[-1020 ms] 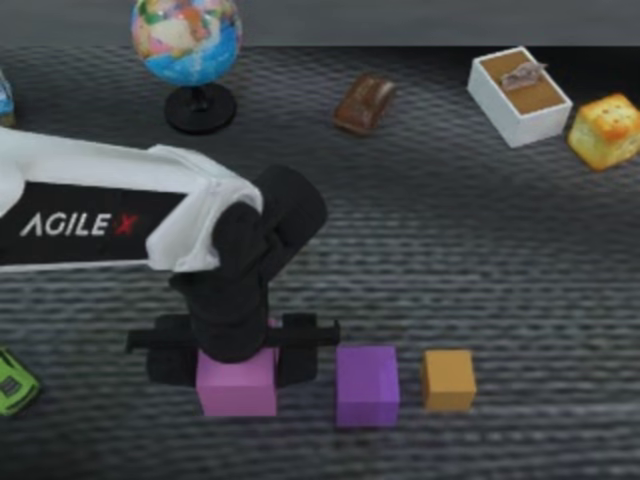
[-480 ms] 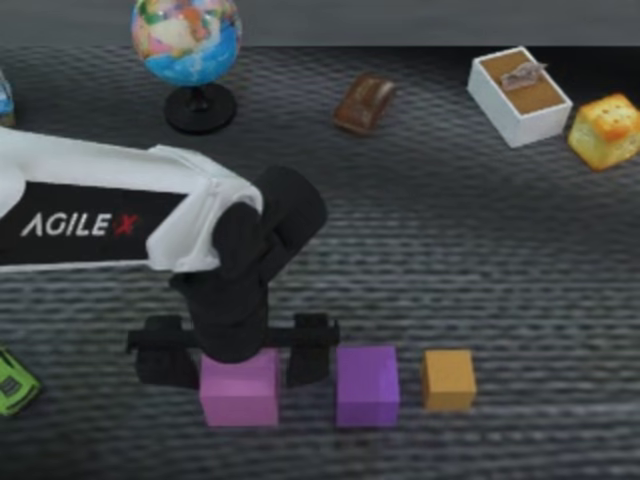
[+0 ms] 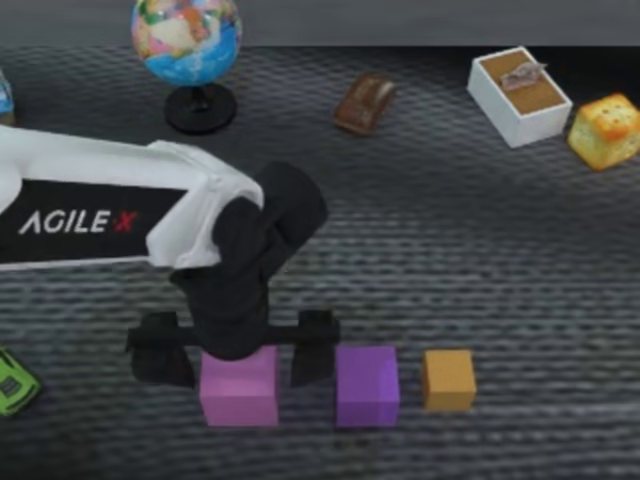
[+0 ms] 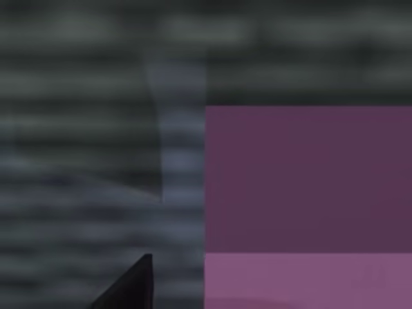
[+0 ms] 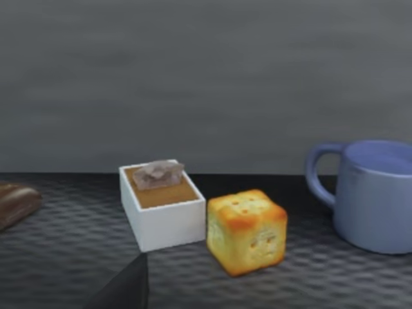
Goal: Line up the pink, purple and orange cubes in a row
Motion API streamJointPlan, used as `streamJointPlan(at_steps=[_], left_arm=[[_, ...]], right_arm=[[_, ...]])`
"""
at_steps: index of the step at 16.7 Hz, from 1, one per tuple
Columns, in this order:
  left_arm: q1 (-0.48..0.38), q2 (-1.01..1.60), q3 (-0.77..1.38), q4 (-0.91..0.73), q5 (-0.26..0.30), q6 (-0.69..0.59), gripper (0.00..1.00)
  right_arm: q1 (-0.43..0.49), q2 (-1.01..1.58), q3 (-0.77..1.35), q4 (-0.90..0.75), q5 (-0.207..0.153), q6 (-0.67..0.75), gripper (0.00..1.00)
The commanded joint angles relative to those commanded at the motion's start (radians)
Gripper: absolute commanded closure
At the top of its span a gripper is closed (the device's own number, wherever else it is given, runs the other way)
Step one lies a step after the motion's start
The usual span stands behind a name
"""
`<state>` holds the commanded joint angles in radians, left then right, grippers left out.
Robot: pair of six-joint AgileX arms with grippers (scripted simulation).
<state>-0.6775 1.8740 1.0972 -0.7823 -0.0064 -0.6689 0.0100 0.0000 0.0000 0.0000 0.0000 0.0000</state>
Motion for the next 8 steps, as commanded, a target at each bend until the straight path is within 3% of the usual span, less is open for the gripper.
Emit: streamJointPlan(at_steps=[8], left_arm=[[0.016, -0.104, 0.144, -0.252, 0.000, -0.004, 0.00]], right_arm=[[0.000, 0.000, 0.000, 0.000, 0.000, 0.000, 0.00]])
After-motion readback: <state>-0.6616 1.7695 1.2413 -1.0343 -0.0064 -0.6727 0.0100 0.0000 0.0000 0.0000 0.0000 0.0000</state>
